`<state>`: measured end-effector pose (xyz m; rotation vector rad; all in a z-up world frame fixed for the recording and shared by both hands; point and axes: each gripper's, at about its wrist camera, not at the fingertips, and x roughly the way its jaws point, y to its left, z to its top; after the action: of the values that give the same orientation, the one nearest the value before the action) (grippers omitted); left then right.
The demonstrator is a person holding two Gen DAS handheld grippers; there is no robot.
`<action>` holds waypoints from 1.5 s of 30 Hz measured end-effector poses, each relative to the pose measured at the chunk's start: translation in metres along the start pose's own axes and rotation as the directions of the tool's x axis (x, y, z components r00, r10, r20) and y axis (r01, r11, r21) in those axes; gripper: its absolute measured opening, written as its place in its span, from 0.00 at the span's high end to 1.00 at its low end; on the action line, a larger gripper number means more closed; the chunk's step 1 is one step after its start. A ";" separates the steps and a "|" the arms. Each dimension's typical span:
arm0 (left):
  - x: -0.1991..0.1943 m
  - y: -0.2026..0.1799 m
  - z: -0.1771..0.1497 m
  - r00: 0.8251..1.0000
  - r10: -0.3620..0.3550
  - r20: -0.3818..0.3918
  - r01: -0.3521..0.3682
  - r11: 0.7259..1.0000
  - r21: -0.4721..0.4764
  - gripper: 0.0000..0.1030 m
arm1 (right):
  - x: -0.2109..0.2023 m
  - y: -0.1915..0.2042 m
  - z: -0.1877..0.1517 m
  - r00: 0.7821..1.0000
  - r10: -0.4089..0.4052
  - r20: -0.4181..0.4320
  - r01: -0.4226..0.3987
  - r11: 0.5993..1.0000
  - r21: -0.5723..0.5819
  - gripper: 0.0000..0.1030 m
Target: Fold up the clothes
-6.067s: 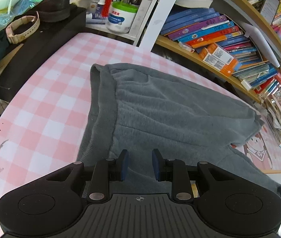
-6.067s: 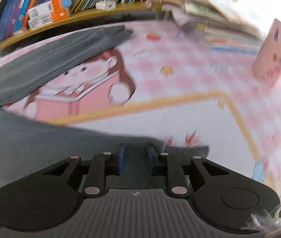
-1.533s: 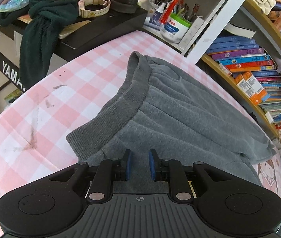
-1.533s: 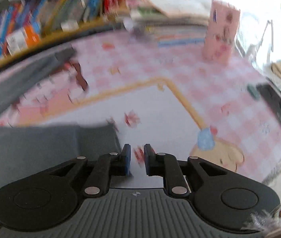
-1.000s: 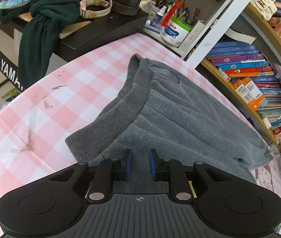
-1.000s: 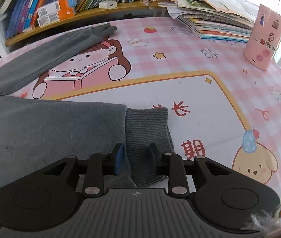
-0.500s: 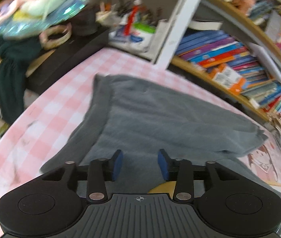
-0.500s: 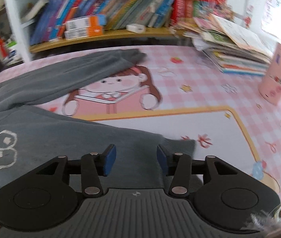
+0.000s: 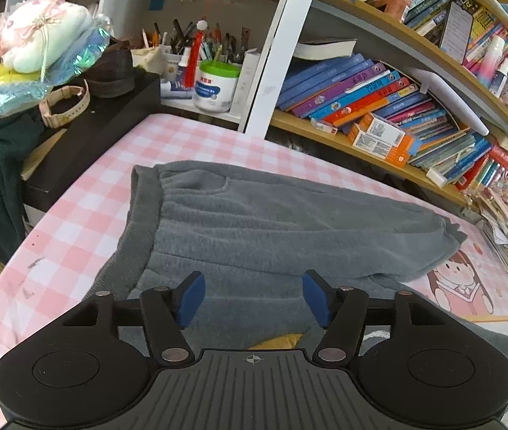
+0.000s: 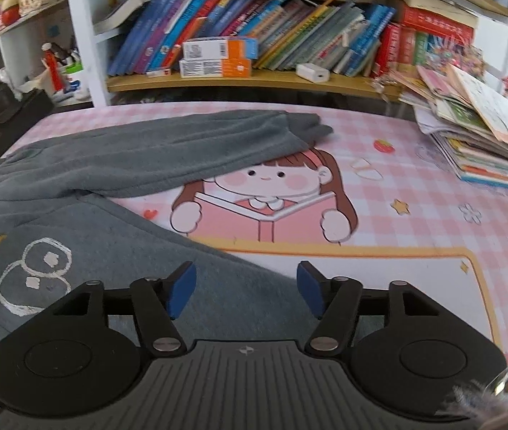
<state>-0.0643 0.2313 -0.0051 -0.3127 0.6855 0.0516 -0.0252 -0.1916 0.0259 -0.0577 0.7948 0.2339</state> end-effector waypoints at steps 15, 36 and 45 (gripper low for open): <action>0.013 -0.018 0.052 0.999 0.021 0.044 -0.029 0.981 0.190 0.12 | 0.028 0.008 0.065 0.997 0.072 0.019 -0.066 0.971 -0.228 0.12; 0.088 -0.038 0.092 0.998 0.069 -0.005 -0.059 0.884 0.463 0.05 | 0.110 0.000 0.147 0.998 0.046 -0.050 -0.063 0.903 -0.425 0.01; 0.139 -0.029 0.110 0.994 0.081 -0.068 -0.040 0.882 0.469 0.05 | 0.166 -0.015 0.176 0.994 0.023 -0.105 -0.067 0.893 -0.445 0.00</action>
<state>0.1150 0.2288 -0.0046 0.1749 0.7704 -0.0690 0.2134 -0.1511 0.0302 -0.4914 0.8272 0.4594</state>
